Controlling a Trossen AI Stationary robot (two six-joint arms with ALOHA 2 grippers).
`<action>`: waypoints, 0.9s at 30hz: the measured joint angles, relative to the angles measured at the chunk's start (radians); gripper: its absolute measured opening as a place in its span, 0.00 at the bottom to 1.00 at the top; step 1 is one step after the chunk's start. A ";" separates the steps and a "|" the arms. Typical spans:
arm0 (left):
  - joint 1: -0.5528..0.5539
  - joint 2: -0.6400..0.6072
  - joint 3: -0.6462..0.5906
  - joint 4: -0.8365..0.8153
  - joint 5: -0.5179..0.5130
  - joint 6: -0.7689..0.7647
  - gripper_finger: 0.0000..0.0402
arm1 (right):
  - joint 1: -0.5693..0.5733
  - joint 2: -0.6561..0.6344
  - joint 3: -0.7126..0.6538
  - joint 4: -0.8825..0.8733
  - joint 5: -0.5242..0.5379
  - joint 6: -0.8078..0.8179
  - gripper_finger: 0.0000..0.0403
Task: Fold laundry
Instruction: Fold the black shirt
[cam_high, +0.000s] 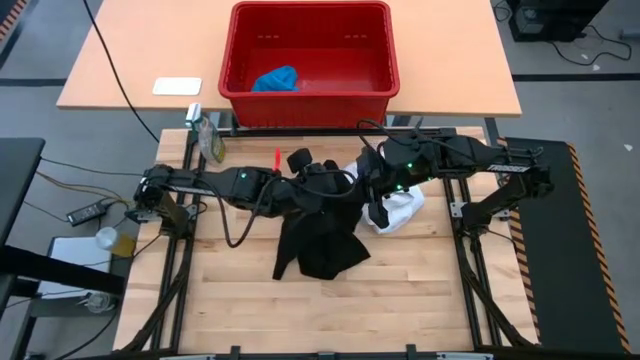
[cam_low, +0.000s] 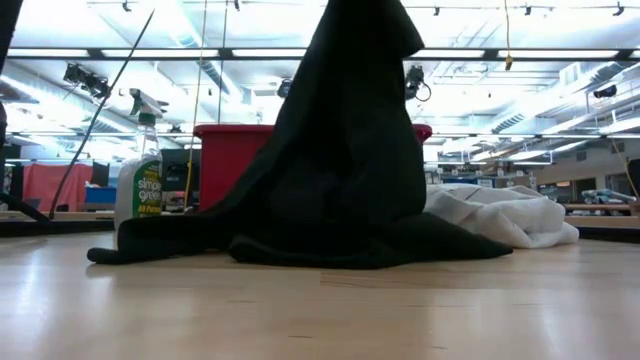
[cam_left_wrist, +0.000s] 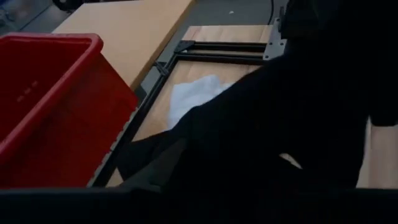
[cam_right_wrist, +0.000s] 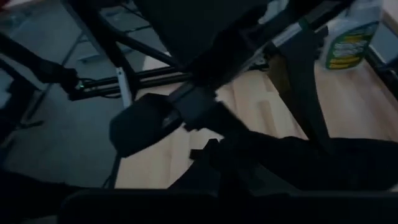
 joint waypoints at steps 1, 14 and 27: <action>0.000 0.000 0.000 0.003 0.001 0.008 0.31 | 0.000 0.000 0.000 0.002 -0.023 0.000 0.03; -0.006 -0.078 0.005 0.021 0.031 -0.003 0.01 | -0.011 -0.001 0.000 0.018 -0.074 -0.075 0.18; -0.092 -0.269 0.007 0.028 -0.032 -0.066 0.02 | -0.066 -0.198 -0.001 0.049 0.112 -0.128 0.48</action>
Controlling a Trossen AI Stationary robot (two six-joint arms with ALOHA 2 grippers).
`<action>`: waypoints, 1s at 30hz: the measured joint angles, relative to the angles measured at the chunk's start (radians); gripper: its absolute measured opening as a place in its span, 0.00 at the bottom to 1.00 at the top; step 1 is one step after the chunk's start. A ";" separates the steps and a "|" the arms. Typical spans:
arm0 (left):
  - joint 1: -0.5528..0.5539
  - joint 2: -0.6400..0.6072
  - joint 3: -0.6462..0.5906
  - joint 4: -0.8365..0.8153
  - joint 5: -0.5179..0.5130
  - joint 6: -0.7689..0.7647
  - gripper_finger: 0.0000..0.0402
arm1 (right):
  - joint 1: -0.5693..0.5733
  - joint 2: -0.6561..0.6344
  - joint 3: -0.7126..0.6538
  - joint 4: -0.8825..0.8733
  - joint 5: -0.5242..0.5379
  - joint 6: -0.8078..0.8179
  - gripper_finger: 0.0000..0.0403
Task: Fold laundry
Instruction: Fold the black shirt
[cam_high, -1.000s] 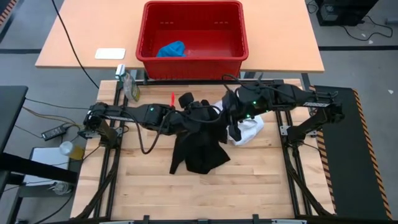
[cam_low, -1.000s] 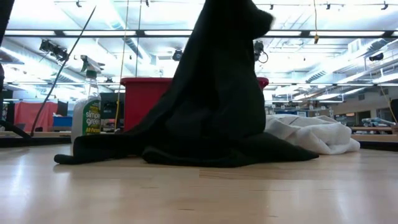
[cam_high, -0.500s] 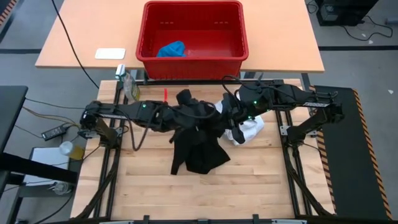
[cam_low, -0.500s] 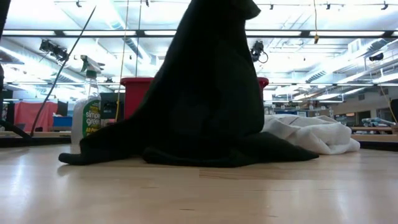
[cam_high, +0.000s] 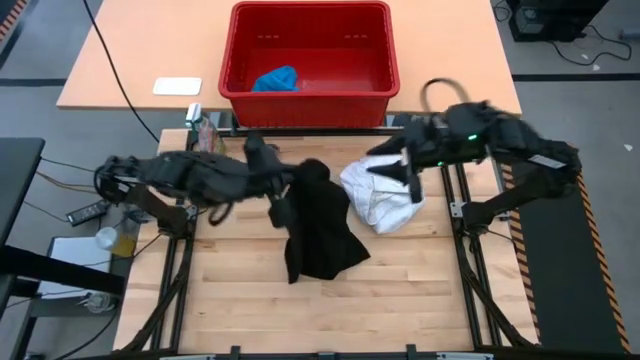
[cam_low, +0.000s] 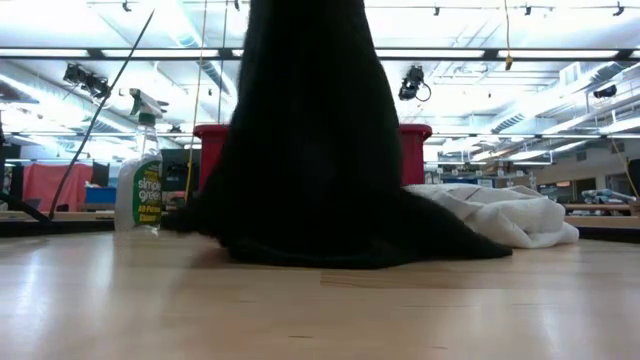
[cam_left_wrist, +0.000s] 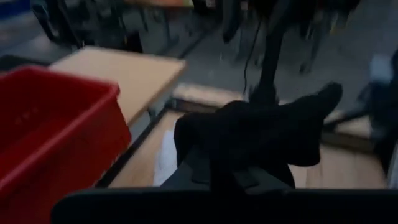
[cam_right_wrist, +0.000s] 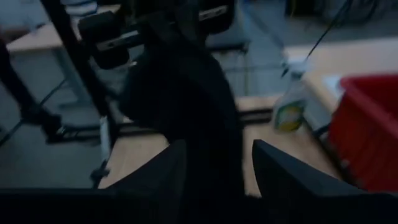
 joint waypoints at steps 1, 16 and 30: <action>0.001 -0.013 0.000 0.034 -0.004 0.014 0.02 | -0.004 -0.014 0.000 0.012 0.009 -0.010 0.48; 0.104 -0.128 0.000 0.610 0.387 0.216 0.02 | 0.001 0.052 0.000 0.066 -0.031 -0.038 0.48; 0.098 -0.172 0.000 0.466 0.576 0.111 0.02 | 0.035 0.240 -0.001 0.176 -0.037 -0.130 0.48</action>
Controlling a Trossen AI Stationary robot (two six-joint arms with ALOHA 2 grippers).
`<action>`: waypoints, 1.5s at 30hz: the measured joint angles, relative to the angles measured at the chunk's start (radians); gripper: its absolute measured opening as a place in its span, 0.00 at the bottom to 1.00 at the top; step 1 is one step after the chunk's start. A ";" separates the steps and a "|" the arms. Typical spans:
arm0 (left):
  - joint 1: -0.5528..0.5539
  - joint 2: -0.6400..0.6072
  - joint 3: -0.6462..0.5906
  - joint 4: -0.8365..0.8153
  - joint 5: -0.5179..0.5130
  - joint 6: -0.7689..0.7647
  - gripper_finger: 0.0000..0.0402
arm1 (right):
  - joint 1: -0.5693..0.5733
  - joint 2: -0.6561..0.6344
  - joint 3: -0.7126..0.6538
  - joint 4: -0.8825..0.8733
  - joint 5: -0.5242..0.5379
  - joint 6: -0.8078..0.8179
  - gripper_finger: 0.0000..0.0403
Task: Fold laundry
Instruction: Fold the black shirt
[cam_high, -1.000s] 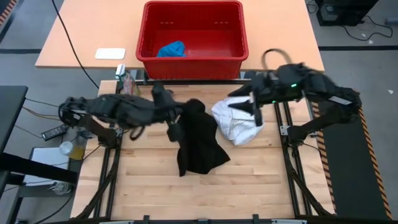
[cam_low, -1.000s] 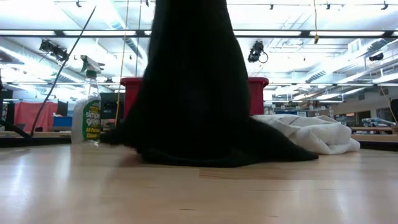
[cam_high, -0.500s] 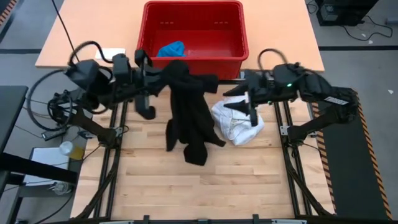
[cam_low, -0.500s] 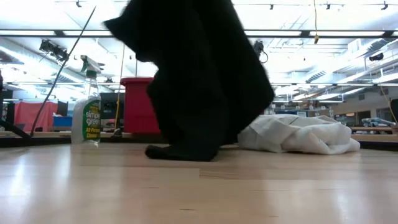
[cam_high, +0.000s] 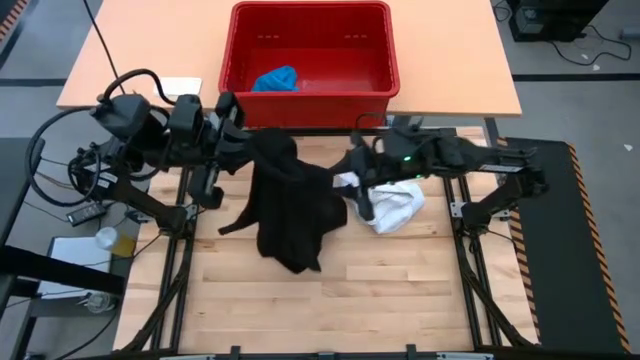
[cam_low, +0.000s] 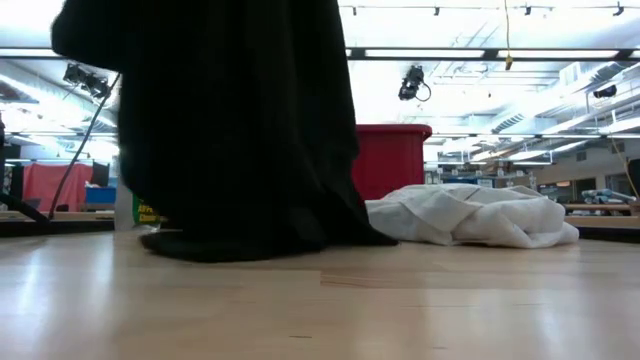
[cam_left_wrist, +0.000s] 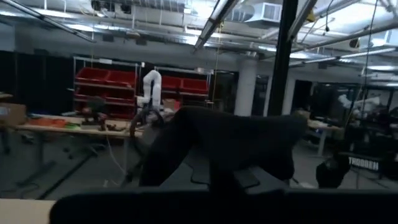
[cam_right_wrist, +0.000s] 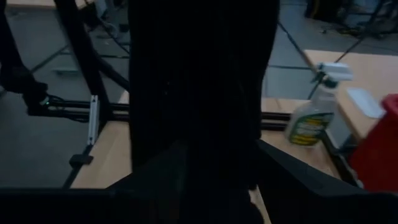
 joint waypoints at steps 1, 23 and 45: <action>0.000 0.000 0.000 -0.001 0.016 -0.012 0.02 | 0.002 0.012 0.000 0.012 -0.010 0.001 0.47; 0.000 -0.021 0.000 -0.015 0.163 -0.080 0.02 | 0.049 0.058 -0.155 0.111 0.058 -0.110 0.48; 0.000 -0.071 -0.005 -0.730 -0.012 -0.431 0.02 | 0.089 -0.056 -0.074 -0.020 0.151 -0.089 0.02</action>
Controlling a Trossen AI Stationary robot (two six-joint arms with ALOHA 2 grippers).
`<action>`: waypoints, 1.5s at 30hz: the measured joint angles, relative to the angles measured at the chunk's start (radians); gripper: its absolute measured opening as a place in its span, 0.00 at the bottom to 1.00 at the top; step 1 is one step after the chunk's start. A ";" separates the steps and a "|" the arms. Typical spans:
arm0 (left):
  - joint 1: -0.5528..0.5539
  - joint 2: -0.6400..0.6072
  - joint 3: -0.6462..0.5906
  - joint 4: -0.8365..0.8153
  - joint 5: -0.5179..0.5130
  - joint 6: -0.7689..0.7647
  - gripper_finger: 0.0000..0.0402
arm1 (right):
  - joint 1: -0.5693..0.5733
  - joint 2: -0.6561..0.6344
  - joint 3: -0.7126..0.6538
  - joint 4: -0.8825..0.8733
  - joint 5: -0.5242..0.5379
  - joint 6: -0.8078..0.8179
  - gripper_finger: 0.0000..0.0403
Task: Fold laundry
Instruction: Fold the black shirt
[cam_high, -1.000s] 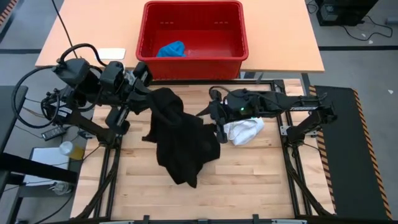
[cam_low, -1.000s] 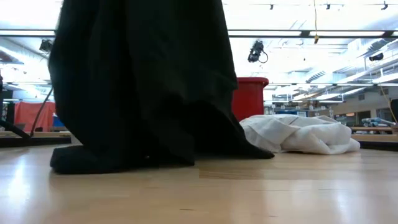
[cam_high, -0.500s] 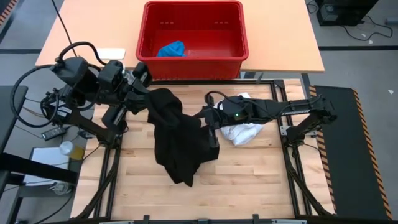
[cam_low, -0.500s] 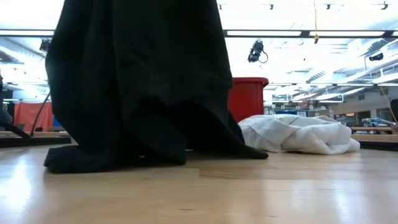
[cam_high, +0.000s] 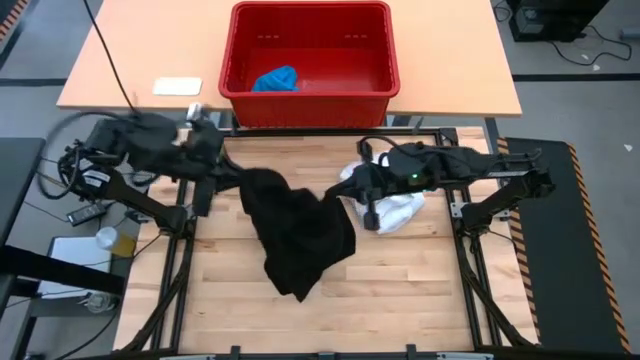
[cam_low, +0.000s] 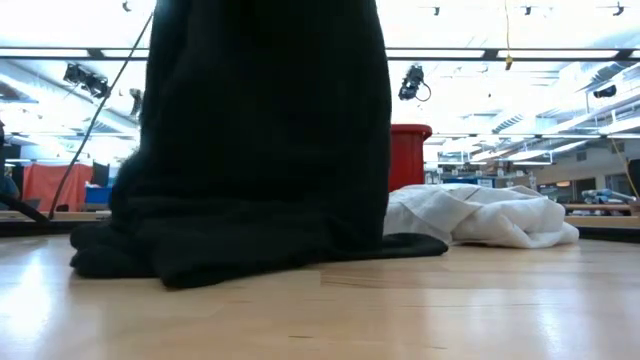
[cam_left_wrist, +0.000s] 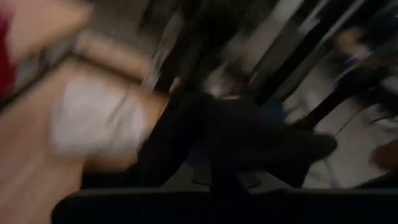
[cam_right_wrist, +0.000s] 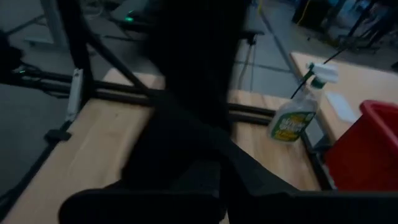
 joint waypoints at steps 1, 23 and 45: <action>0.000 0.007 -0.006 -0.054 -0.005 -0.032 0.02 | 0.002 0.000 0.019 -0.031 -0.008 0.009 0.02; -0.077 0.027 -0.410 -0.369 -0.099 -0.343 0.21 | -0.015 0.213 0.062 -0.164 -0.346 0.120 0.02; -0.144 0.199 -0.350 0.133 -0.236 -0.266 0.50 | -0.036 0.241 0.071 -0.102 -0.280 0.309 0.03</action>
